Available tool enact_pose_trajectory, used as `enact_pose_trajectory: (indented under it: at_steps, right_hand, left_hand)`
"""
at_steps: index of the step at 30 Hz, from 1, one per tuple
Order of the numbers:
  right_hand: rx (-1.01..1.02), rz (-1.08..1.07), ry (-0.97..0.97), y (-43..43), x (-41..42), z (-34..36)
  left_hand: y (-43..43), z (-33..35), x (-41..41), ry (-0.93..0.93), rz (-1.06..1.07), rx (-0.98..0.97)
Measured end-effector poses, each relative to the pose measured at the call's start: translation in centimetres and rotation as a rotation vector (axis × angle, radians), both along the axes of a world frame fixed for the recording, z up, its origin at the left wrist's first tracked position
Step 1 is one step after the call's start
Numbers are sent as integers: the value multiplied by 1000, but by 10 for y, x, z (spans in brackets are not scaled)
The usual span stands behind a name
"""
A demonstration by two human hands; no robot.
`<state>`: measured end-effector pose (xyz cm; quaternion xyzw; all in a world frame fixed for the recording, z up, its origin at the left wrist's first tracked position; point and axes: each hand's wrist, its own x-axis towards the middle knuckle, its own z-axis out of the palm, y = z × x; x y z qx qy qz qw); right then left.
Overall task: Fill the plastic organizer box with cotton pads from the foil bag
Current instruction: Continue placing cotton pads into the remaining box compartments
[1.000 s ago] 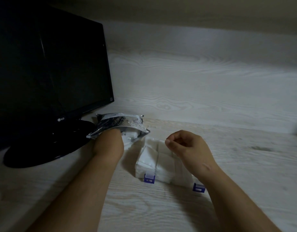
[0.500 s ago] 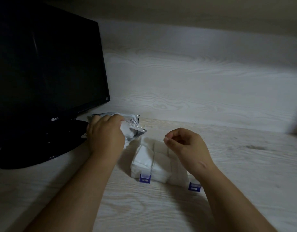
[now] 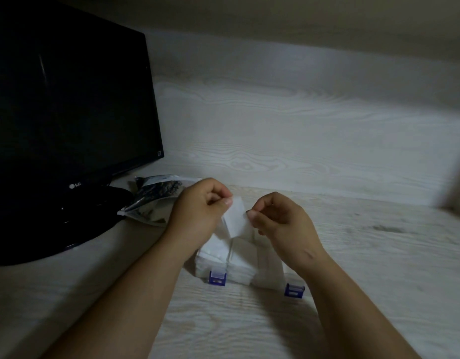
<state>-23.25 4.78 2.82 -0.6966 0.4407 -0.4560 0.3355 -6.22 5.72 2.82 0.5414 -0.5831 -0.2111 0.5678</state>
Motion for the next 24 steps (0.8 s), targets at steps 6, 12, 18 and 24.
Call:
enact_pose_trajectory:
  at_steps: [6,12,18,24]
  right_hand:
    - [3,77,-23,6,-3,6]
    - [-6,-70,-26,-3,-14,8]
    - [82,-120,-5,-5,-23,13]
    - [194,-123,190,-5,-35,21]
  left_hand:
    - [-2,1,-12,-44,-65,41]
    - [2,8,-19,-46,-55,154]
    - [-2,13,-31,-140,-33,202]
    - [-1,-2,-45,-354,-70,240]
